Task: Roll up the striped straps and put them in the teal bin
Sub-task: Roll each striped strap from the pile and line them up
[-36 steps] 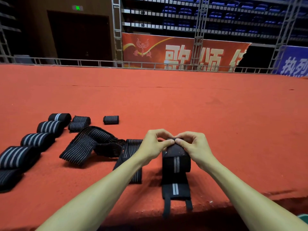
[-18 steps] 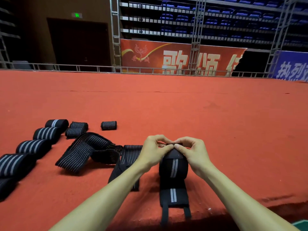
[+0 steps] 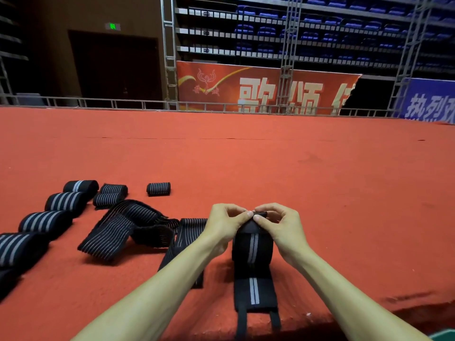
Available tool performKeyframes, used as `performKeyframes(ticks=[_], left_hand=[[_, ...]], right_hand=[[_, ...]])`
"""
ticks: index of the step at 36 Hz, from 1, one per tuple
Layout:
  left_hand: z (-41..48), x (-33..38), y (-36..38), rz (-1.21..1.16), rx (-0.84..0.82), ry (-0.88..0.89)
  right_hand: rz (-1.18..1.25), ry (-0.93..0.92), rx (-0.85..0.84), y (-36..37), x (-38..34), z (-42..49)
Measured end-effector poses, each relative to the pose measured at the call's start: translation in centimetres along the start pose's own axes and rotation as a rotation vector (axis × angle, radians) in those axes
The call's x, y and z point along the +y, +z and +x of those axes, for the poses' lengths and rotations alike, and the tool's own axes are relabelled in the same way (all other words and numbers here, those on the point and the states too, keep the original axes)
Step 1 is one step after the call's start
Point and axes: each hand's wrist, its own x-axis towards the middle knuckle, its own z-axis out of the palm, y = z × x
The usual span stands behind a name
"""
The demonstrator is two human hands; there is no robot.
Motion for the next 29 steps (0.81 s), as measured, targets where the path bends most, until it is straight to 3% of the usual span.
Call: performKeyframes(ticks=[7, 16, 23, 29], left_hand=[[-0.1, -0.1, 0.0, 0.143, 0.009, 0.203], [-0.4, -1.1, -0.4, 0.169, -0.050, 0.224], [-0.3, -0.4, -0.7, 0.134, -0.147, 0.147], [-0.1, 0.3, -0.6, 0.137, -0.065, 0.258]], right_hand=[[0.075, 0.247, -0.116, -0.7, -0.4, -0.3], [0.018, 0.084, -0.104, -0.6, -0.4, -0.4], [0.027, 0.081, -0.065, -0.6, -0.4, 0.3], [0.171, 0.183, -0.044, -0.5, -0.8, 0.6]])
